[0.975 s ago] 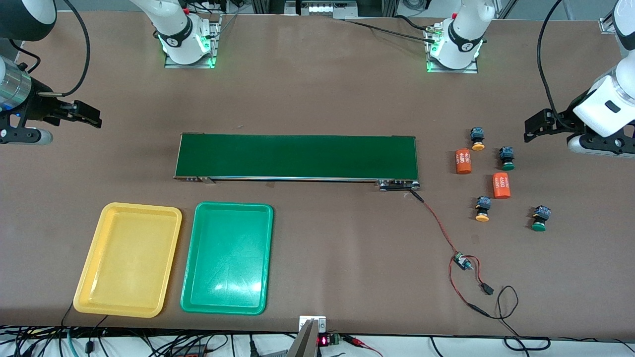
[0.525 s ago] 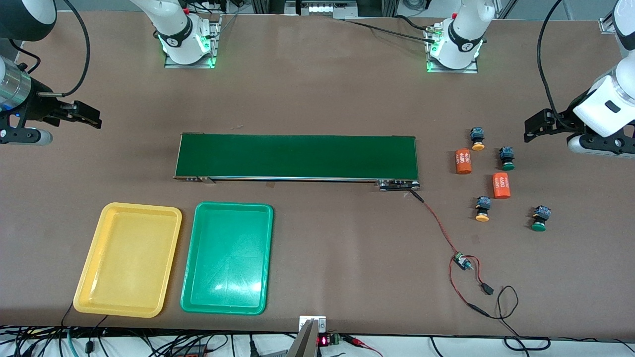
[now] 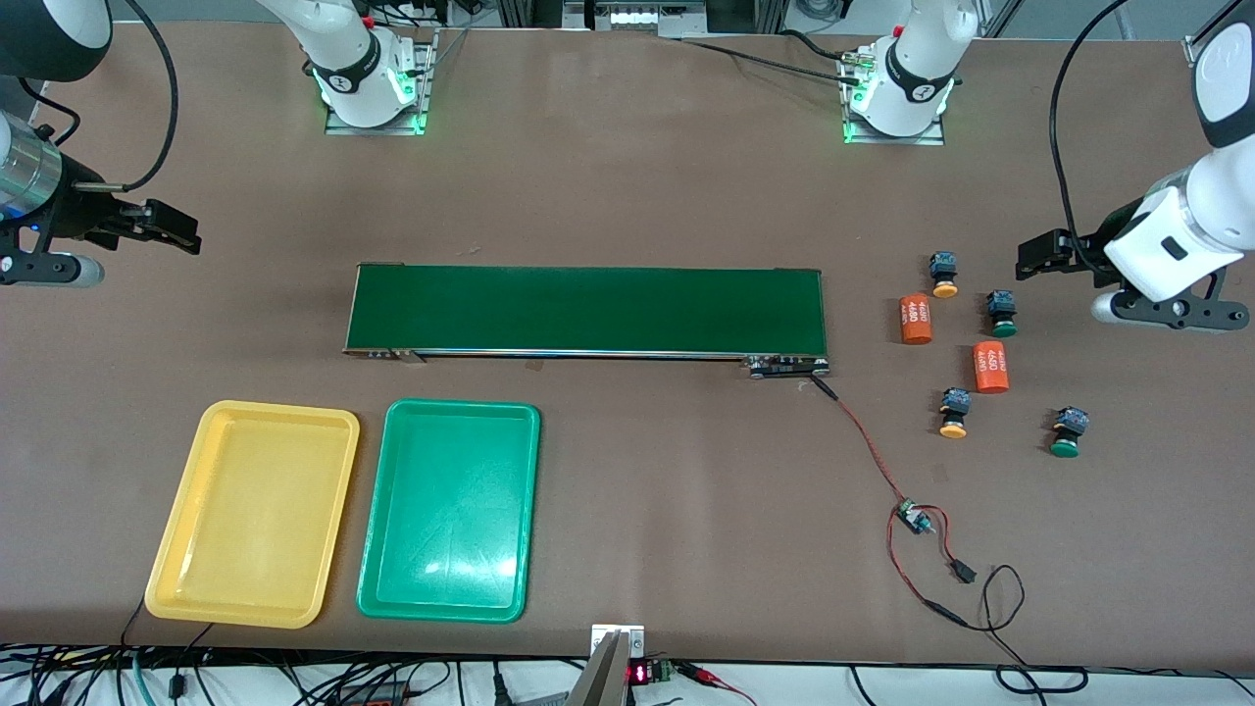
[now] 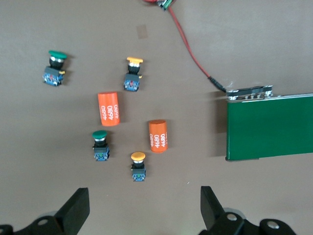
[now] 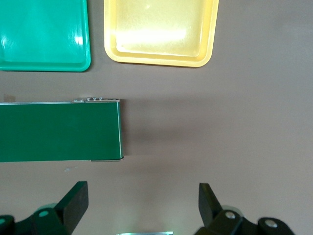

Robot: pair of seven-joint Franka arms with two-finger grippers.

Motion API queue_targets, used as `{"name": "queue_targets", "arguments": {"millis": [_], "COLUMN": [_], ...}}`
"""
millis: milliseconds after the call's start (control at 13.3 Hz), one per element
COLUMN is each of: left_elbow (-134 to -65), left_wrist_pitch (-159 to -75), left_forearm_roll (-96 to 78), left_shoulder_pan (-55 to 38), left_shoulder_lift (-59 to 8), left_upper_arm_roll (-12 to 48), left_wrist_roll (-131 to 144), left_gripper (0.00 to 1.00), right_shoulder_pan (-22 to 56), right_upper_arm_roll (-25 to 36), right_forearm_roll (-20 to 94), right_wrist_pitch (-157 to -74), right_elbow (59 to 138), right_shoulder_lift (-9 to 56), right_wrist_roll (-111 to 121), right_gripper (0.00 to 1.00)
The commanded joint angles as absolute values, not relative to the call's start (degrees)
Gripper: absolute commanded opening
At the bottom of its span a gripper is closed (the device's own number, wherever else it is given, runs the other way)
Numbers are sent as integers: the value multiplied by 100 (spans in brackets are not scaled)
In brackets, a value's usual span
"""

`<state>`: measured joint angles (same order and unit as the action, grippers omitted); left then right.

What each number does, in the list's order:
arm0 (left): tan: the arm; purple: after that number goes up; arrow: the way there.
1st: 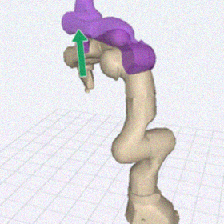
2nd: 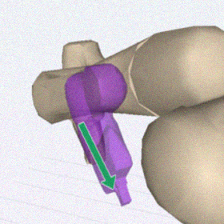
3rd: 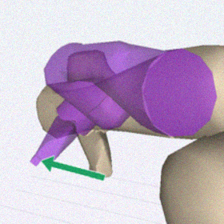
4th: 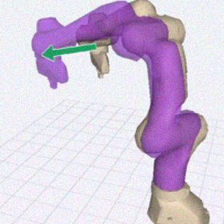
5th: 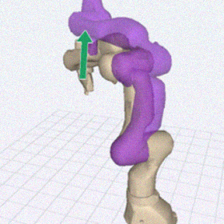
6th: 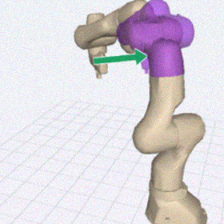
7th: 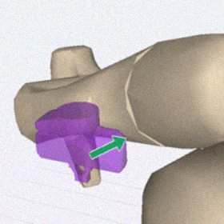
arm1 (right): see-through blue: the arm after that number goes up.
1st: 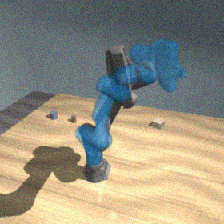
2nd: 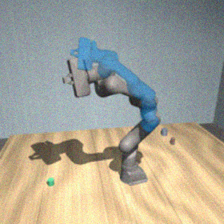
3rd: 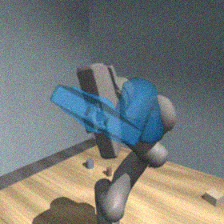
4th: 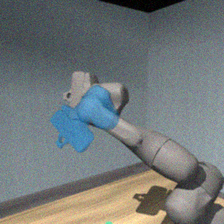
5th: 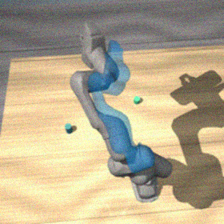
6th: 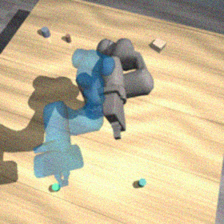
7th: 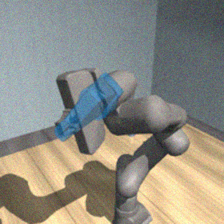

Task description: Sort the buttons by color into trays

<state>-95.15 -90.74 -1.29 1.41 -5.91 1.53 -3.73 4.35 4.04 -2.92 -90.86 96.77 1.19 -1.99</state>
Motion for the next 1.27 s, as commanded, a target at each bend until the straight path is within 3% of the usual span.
{"name": "queue_targets", "arguments": {"millis": [0, 375, 675, 1199], "left_elbow": [-9325, -9596, -10703, -11688], "left_wrist_pitch": [-8929, -9586, -11229, -13610], "left_forearm_roll": [-98, 448, 501, 967], "left_shoulder_pan": [211, 263, 623, 931], "left_shoulder_lift": [-939, -1870, -1969, -2478], "left_upper_arm_roll": [132, 123, 123, 123], "left_wrist_roll": [-475, -475, -483, -650], "left_gripper": [100, 100, 100, 100], "right_shoulder_pan": [448, 457, 492, 510], "right_upper_arm_roll": [404, 404, 396, 396], "right_forearm_roll": [-325, -316, -316, -308], "right_wrist_pitch": [-9088, -9088, -9079, -9053], "right_elbow": [9642, 9642, 9642, 9642], "right_shoulder_lift": [132, 132, 132, 132], "right_wrist_roll": [-141, -158, -229, -246], "right_gripper": [100, 100, 100, 100]}}
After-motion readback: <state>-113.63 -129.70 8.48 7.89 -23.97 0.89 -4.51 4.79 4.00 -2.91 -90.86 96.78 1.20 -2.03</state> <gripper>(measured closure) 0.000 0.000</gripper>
